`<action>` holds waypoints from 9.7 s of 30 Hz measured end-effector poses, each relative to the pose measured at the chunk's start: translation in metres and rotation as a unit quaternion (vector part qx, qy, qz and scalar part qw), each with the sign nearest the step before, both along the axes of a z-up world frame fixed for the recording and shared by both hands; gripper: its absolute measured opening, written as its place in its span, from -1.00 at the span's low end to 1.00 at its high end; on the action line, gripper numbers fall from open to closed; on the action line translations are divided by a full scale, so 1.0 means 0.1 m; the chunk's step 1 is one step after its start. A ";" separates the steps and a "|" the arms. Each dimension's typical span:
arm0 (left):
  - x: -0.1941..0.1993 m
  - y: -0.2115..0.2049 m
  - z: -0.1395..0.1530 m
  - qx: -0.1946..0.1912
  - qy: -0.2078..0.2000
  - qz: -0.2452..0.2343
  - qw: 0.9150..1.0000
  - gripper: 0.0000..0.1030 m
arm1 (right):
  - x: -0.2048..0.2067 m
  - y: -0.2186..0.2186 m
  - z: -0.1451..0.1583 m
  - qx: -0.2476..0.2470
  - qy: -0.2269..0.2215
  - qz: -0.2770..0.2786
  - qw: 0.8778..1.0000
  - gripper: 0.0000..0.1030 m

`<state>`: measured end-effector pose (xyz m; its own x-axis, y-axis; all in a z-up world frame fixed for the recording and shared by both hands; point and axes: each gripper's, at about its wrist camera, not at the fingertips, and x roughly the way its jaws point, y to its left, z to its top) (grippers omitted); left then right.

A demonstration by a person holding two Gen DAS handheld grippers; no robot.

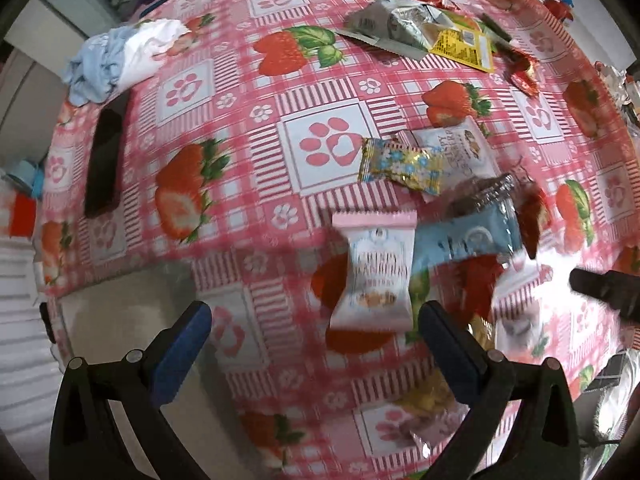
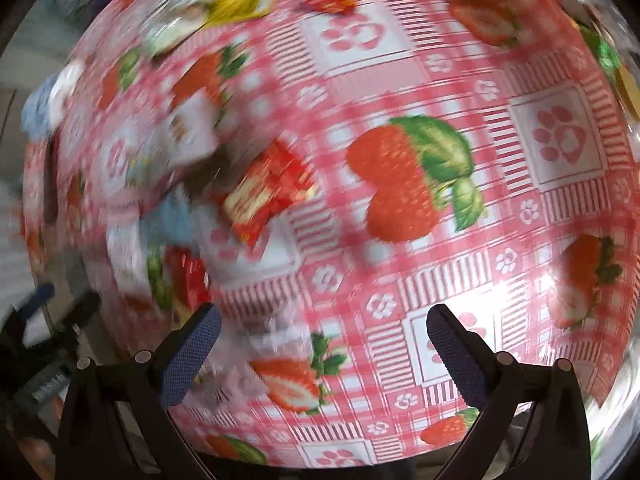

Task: Organize snacks
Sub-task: 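Move both grippers over the pile of snack packets, then grasp the pink Crispy Cranberry packet with the left gripper while the right grasps a red candy packet, then carry both packets over the white tray and open both grippers to drop them, then withdraw both grippers from the tray back toward the snack pile, then grasp the gold packet with the left gripper while the right grasps a clear wrapped candy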

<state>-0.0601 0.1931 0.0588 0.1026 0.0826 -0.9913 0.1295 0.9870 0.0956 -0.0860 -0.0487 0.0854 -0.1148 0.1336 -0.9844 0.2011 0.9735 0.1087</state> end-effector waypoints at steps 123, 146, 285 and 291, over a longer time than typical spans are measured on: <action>-1.54 2.35 0.29 -0.046 -0.013 0.211 0.976 -0.12 | -0.11 3.82 -0.23 0.080 0.004 0.386 0.919 -0.41; -1.39 1.94 0.90 -0.028 -0.045 0.159 0.986 0.55 | -0.06 3.21 0.29 0.091 -0.048 0.372 0.923 1.00; -0.50 -0.36 -0.38 -0.031 0.102 -0.038 0.994 0.64 | 0.52 0.64 -0.95 -0.066 0.039 0.242 0.967 1.00; -0.44 -0.23 -0.54 -0.033 0.103 -0.029 0.994 0.70 | 0.60 0.31 -0.91 -0.032 0.051 0.173 0.983 1.00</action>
<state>-0.1042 0.1704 0.0050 -0.1004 0.0162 -0.9948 0.1960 0.9806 -0.0038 -0.0258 -0.0181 -0.0053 -0.2419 0.0078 -0.9703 -0.1362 0.9898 0.0419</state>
